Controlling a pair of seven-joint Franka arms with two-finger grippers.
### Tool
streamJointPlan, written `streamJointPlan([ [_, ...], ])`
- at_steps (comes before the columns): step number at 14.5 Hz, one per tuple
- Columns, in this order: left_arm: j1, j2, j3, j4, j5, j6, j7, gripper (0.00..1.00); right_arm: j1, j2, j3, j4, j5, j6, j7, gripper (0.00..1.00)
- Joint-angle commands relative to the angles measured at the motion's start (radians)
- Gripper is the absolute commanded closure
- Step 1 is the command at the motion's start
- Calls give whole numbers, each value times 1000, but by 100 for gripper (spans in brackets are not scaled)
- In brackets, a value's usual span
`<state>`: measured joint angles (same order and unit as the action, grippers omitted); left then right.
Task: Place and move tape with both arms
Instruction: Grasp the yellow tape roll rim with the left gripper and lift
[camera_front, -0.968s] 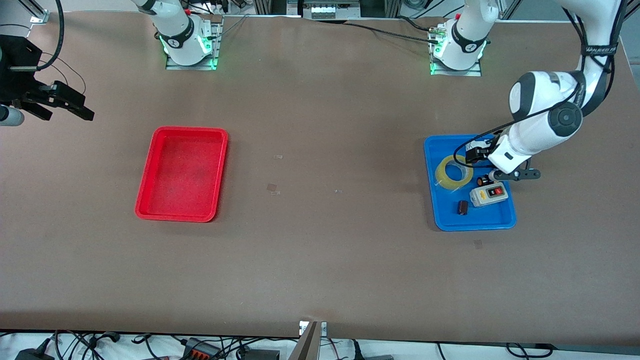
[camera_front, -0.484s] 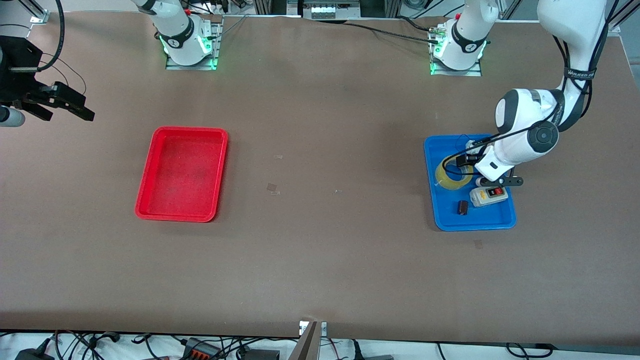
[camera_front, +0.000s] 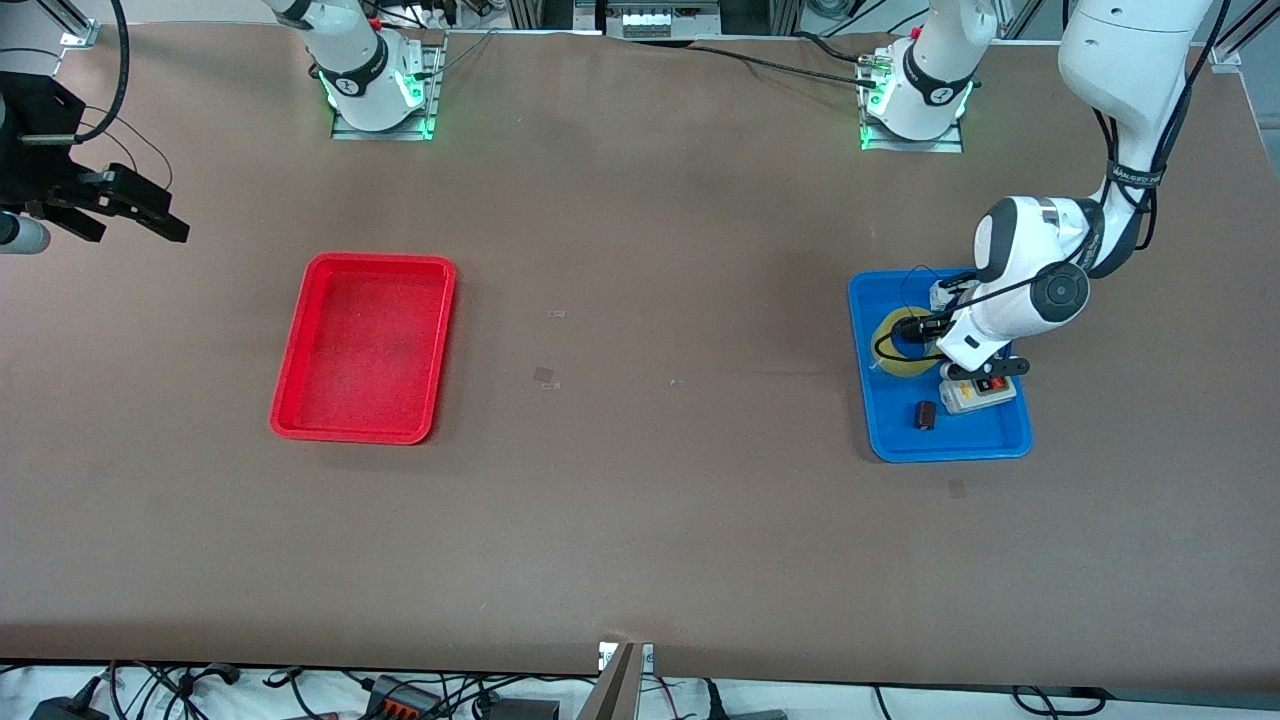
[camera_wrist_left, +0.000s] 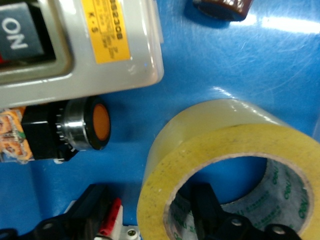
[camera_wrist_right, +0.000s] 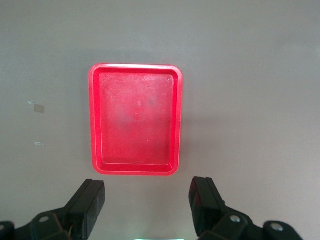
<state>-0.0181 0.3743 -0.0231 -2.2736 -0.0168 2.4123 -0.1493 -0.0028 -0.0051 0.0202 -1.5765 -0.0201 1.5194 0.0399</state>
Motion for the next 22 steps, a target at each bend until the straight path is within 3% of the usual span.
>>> streamJointPlan([
  [1, -5, 2, 0, 11, -11, -6, -12, 53, -8, -6, 1, -2, 8, 1, -15, 1],
  [3, 3, -2, 0, 14, -11, -12, -9, 81, -8, -6, 1, -2, 8, 1, -15, 1],
  [7, 4, -18, 0, 19, -11, -19, -9, 98, -8, -6, 1, -2, 8, -1, -15, 1],
  [10, 4, -63, 0, 29, -11, -56, -9, 100, -8, -6, 1, -2, 8, 1, -15, 1],
  [15, -11, -190, -6, 77, -11, -223, -25, 100, -8, -6, 1, -2, 8, 1, -15, 1],
  [19, -13, -253, -139, 101, -11, -269, -201, 100, -6, -6, 1, -2, 8, 2, -15, 1],
  [22, -16, -244, -251, 152, -11, -300, -363, 100, -6, -1, 1, -2, 8, 4, -15, 1],
])
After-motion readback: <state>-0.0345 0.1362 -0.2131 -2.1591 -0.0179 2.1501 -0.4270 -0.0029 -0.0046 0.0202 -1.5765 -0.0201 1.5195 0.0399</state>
